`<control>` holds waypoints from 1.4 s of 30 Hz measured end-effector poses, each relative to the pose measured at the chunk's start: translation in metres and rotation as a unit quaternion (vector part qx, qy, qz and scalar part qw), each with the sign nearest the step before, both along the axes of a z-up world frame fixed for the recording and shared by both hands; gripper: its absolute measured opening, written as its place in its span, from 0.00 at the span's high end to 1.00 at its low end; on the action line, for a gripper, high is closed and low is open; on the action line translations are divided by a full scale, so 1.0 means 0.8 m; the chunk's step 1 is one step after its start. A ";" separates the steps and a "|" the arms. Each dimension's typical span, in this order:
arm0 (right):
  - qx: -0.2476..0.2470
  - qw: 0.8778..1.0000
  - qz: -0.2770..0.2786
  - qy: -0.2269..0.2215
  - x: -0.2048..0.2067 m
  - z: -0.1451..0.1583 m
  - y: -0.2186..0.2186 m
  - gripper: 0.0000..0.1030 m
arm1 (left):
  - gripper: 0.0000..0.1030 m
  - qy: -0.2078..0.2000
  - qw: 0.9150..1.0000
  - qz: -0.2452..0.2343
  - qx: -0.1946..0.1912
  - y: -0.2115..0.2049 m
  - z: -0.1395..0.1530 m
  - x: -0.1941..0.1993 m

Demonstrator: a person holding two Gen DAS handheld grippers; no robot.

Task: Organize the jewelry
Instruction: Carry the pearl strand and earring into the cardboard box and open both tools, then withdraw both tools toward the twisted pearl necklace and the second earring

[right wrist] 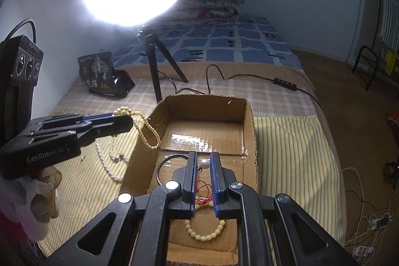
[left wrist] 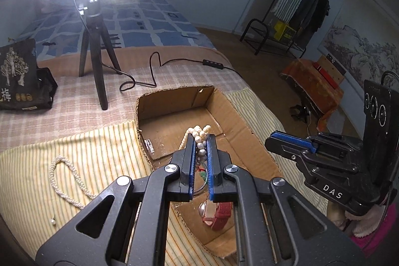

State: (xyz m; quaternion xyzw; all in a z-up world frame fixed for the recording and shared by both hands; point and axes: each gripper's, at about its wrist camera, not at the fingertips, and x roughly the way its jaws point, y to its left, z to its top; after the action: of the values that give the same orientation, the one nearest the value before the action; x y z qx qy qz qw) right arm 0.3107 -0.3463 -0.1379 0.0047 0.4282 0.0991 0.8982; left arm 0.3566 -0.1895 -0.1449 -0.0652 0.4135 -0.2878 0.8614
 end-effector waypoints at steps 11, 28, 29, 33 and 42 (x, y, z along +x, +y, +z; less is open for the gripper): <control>0.001 1.000 -0.008 0.005 0.008 -0.013 -0.006 0.71 | 0.94 0.016 1.000 0.004 0.010 -0.008 -0.016 0.009; -0.023 0.999 -0.042 -0.017 -0.005 0.003 -0.007 0.09 | 0.44 0.002 1.000 0.020 0.019 0.019 -0.003 -0.002; -0.026 0.999 -0.043 -0.017 -0.006 0.004 -0.005 0.08 | 0.43 0.001 1.000 0.022 0.020 0.022 -0.002 -0.002; -0.041 0.998 -0.043 -0.018 -0.009 0.009 0.005 0.03 | 0.42 0.000 0.999 0.032 0.021 0.041 0.003 -0.006; -0.030 0.999 -0.009 -0.031 -0.015 0.026 0.045 0.01 | 0.42 -0.008 0.998 0.060 0.029 0.114 0.013 -0.018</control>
State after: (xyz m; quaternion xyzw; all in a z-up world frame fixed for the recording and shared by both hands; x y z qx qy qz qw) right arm 0.2988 -0.3104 -0.1171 -0.0214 0.4027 0.0780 0.9117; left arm 0.3419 -0.0982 -0.1347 -0.0629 0.4098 -0.2239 0.8820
